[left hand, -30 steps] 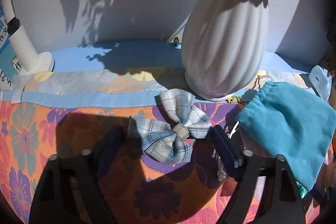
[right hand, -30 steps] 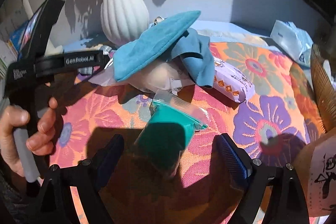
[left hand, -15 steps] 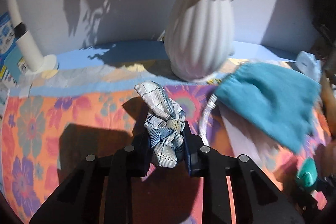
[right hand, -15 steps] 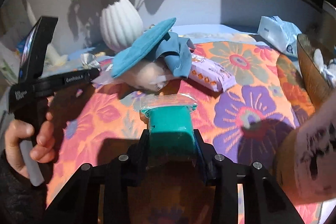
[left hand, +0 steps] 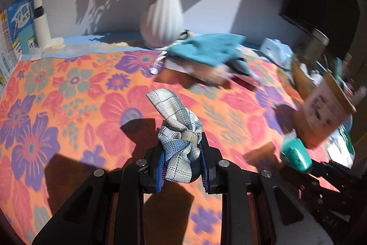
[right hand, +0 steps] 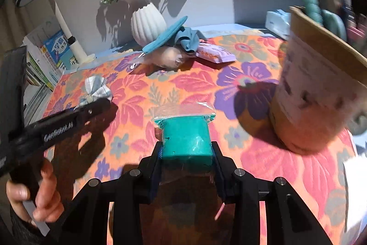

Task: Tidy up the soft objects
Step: 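Lift the bow and zip bag and carry them to the glass bowl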

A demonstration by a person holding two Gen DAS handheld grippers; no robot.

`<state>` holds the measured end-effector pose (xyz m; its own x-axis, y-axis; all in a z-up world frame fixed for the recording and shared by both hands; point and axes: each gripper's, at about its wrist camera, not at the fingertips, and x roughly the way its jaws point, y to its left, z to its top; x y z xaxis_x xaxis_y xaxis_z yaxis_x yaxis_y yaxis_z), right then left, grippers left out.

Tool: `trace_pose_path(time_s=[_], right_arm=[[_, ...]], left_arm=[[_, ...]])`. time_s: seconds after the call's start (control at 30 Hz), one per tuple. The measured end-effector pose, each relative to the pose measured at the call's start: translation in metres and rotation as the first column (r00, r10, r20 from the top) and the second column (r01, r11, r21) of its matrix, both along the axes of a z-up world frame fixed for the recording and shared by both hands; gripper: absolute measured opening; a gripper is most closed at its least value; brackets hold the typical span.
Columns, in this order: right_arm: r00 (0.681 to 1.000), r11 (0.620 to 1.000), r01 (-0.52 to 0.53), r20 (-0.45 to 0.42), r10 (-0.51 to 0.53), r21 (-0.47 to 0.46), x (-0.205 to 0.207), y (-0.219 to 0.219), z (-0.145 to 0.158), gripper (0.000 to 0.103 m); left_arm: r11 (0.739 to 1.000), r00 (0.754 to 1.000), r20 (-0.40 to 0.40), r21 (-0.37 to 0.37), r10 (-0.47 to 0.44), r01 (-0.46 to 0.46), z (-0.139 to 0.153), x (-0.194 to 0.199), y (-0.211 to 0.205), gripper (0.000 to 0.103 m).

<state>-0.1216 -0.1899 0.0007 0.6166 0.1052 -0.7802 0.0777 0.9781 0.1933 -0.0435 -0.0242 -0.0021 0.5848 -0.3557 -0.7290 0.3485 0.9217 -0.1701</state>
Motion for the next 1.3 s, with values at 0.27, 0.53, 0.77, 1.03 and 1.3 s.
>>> trace_pose_path(time_s=[0.27,0.53,0.77,1.03,1.3], right_arm=[[0.99,0.995,0.1,-0.097,-0.102,-0.025,-0.03,-0.019,0.016,0.038],[0.966,0.966,0.242,-0.069,-0.248,-0.085,-0.074,-0.069,0.046,0.038],[0.925,0.926,0.373,-0.048,-0.376,-0.052,-0.111,-0.124,0.059,0.038],[0.879,0.879,0.477,-0.001,-0.477,-0.008,-0.136,-0.174,0.078,0.038],[0.837,0.839,0.543,0.068,-0.543,0.028,-0.143,-0.229,0.102,0.038]], left_arm=[[0.995,0.996,0.002,-0.044,-0.094,0.094,0.014,-0.041,-0.034,0.022],[0.968,0.969,0.052,-0.062,-0.24,0.243,0.042,-0.087,-0.088,0.022],[0.924,0.923,0.098,-0.058,-0.373,0.379,0.063,-0.127,-0.14,0.022],[0.886,0.884,0.127,-0.06,-0.451,0.461,0.089,-0.154,-0.204,0.022],[0.876,0.87,0.158,-0.05,-0.468,0.48,0.125,-0.146,-0.265,0.022]])
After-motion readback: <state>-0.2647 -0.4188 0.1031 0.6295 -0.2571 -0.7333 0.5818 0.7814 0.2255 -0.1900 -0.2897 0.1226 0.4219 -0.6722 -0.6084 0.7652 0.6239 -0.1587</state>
